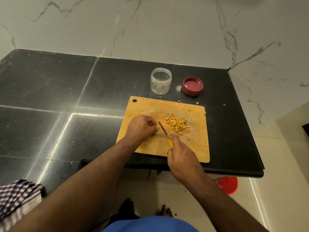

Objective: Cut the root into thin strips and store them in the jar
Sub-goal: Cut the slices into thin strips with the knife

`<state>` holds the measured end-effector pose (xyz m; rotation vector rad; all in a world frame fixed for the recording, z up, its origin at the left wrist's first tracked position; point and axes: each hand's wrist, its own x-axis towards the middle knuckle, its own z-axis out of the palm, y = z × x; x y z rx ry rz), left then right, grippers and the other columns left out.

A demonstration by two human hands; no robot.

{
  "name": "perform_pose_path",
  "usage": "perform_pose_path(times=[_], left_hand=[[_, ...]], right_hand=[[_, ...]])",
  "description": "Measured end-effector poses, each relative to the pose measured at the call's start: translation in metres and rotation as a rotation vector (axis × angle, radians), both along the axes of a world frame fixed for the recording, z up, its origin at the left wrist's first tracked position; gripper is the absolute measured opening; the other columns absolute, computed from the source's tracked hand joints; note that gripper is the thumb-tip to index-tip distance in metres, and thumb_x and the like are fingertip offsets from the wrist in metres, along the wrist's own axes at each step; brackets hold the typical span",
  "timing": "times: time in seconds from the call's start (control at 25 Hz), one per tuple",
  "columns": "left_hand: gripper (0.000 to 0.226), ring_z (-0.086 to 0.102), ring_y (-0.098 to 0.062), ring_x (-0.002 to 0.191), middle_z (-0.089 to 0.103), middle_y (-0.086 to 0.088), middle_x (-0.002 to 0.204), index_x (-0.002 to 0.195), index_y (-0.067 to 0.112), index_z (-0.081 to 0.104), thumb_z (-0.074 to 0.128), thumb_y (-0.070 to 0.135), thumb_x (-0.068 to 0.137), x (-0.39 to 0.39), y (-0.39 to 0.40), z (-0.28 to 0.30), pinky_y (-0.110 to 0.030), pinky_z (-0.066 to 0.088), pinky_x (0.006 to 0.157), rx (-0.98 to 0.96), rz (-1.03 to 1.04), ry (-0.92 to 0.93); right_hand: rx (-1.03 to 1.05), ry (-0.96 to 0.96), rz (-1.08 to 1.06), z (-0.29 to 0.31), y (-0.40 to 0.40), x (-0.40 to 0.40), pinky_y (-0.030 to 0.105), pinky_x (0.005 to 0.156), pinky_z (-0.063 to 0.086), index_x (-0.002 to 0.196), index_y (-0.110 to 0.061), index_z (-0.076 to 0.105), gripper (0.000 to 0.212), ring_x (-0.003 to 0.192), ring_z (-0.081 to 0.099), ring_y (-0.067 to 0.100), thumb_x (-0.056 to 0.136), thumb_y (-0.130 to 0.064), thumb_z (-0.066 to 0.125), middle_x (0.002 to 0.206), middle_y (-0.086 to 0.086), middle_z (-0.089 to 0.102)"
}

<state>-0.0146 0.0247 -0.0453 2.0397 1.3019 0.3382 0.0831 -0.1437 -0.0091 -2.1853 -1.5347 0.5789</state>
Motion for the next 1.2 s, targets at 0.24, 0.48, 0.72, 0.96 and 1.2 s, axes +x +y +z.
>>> perform_pose_path(times=[0.24,0.48,0.72,0.96,1.2], left_hand=[[0.016,0.062,-0.006,0.083,0.073,0.008,0.096,0.102,0.022,0.078,0.076,0.026,0.087,0.001,0.001,-0.002,-0.022,0.047,0.066,0.006,0.003,0.008],[0.011,0.062,-0.007,0.081,0.072,0.01,0.09,0.097,0.023,0.078,0.076,0.028,0.087,0.002,0.001,-0.001,-0.026,0.052,0.068,0.003,0.013,0.012],[0.015,0.062,-0.008,0.085,0.071,0.009,0.093,0.101,0.021,0.078,0.077,0.028,0.087,0.001,0.002,-0.001,-0.026,0.051,0.069,-0.004,0.004,0.008],[0.014,0.062,-0.007,0.082,0.073,0.009,0.092,0.099,0.021,0.079,0.077,0.028,0.087,0.001,0.002,-0.003,-0.027,0.053,0.069,-0.018,0.009,0.009],[0.011,0.062,-0.007,0.08,0.073,0.01,0.091,0.096,0.021,0.079,0.076,0.026,0.087,0.002,0.002,-0.002,-0.024,0.049,0.066,-0.008,0.012,0.006]], right_hand=[[-0.041,-0.008,0.02,-0.002,0.006,-0.003,0.031,0.064,0.04,0.145,-0.025,0.029,0.044,0.079,0.056,0.017,0.101,-0.022,0.035,0.101,0.001,0.06],[-0.051,-0.004,0.015,-0.001,-0.01,-0.003,0.027,0.062,0.038,0.143,-0.025,0.031,0.042,0.074,0.055,0.012,0.102,-0.022,0.036,0.092,-0.003,0.057],[0.028,-0.003,-0.03,0.004,-0.023,-0.003,0.022,0.063,0.036,0.146,-0.025,0.031,0.044,0.077,0.056,0.01,0.102,-0.02,0.038,0.096,-0.004,0.058],[0.005,0.003,0.004,0.0,-0.005,-0.004,0.031,0.067,0.041,0.146,-0.025,0.031,0.045,0.08,0.056,0.015,0.102,-0.02,0.036,0.102,0.0,0.06],[-0.045,-0.038,0.034,-0.002,0.006,-0.004,0.035,0.068,0.046,0.144,-0.026,0.027,0.043,0.082,0.057,0.02,0.102,-0.023,0.034,0.105,0.003,0.06]])
